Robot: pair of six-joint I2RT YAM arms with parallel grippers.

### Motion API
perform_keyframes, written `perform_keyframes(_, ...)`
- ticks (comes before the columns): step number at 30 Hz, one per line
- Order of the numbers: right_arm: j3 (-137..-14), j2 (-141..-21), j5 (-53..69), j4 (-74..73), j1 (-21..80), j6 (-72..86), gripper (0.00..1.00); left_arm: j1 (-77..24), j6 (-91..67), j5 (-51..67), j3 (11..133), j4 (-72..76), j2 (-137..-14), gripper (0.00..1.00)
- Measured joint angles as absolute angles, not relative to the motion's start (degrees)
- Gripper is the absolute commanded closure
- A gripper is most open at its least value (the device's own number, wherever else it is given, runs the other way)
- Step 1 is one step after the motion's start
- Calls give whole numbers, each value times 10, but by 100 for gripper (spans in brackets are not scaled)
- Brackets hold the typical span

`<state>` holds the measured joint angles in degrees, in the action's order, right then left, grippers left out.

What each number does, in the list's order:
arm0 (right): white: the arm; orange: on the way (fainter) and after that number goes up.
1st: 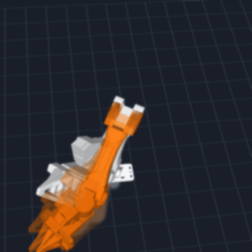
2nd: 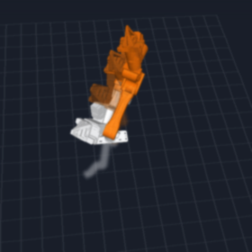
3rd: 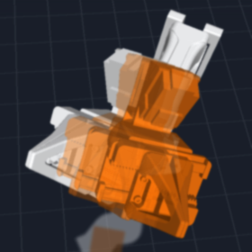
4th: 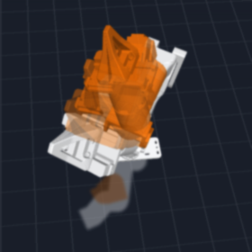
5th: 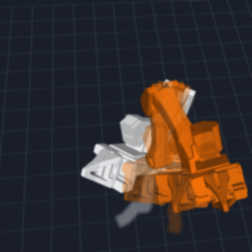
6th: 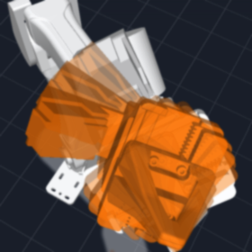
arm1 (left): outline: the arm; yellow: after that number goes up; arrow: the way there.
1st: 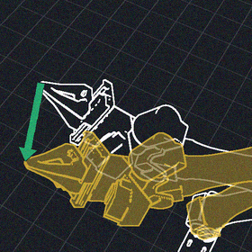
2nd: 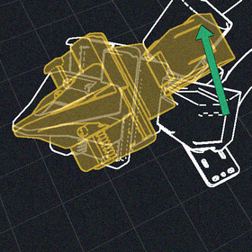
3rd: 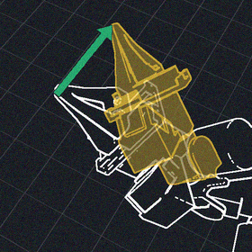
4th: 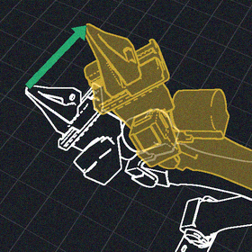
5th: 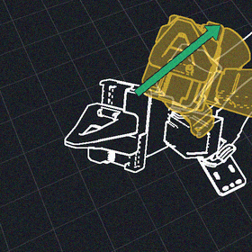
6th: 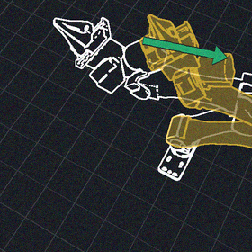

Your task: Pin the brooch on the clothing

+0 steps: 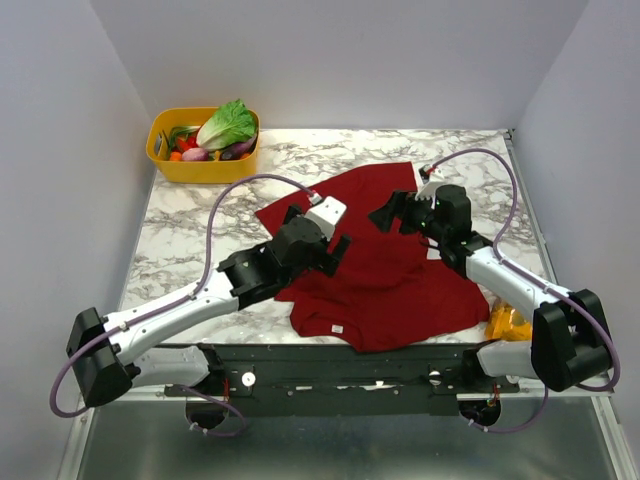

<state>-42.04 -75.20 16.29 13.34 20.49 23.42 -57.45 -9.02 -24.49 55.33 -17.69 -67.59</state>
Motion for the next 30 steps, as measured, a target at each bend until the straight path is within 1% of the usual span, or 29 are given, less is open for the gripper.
perform_keyframes(5, -421, -752, 169, 133, 201, 235, 0, -520, -108, -180, 563, -159, -655, 1)
perform_keyframes(9, -434, -752, 172, 123, 200, 236, 0, -429, -152, -84, 566, -143, -654, 1)
perform_keyframes(12, -465, -753, 171, 100, 200, 241, 0, -349, -199, -12, 566, -135, -656, 1)
perform_keyframes(14, -497, -757, 168, 82, 199, 242, 0, -313, -223, 20, 566, -133, -662, 1)
perform_keyframes(20, -595, -787, 129, 15, 199, 237, 0, -185, -325, 137, 561, -123, -713, 1)
perform_keyframes(23, -624, -804, 106, -19, 198, 233, 0, -102, -384, 204, 526, -87, -756, 1)
perform_keyframes(26, -646, -825, 87, -50, 196, 229, 0, -46, -421, 224, 489, -75, -808, 1)
perform_keyframes(28, -668, -851, 82, -71, 188, 228, 0, -36, -429, 222, 481, -87, -831, 3)
perform_keyframes(29, -679, -867, 80, -78, 182, 229, 0, -36, -429, 216, 481, -96, -842, 7)
perform_keyframes(30, -691, -883, 81, -88, 172, 229, 0, -36, -429, 211, 482, -101, -850, 13)
